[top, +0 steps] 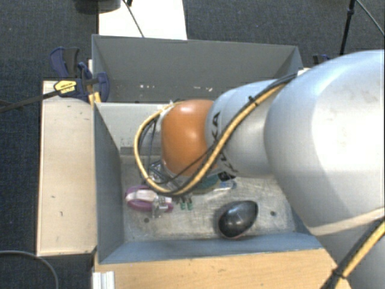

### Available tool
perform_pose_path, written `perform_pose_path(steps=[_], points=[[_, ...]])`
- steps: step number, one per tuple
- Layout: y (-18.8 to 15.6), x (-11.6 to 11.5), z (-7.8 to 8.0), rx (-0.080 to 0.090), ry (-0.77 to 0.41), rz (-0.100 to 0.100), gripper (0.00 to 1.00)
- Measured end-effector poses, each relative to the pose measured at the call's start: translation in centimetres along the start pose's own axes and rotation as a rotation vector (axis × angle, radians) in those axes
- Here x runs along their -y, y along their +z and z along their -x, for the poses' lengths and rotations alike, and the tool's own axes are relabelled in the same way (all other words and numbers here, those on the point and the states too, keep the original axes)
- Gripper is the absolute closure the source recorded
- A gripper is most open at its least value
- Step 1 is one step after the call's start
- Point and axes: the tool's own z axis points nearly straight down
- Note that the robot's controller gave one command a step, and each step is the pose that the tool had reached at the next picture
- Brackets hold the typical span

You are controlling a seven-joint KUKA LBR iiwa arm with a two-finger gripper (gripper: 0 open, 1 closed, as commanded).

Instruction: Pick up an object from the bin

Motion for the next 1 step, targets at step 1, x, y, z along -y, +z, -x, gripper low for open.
perform_pose_path(steps=[1], points=[[-10.29,-0.35,-1.51,-0.001,-0.056,-0.001,1.00]])
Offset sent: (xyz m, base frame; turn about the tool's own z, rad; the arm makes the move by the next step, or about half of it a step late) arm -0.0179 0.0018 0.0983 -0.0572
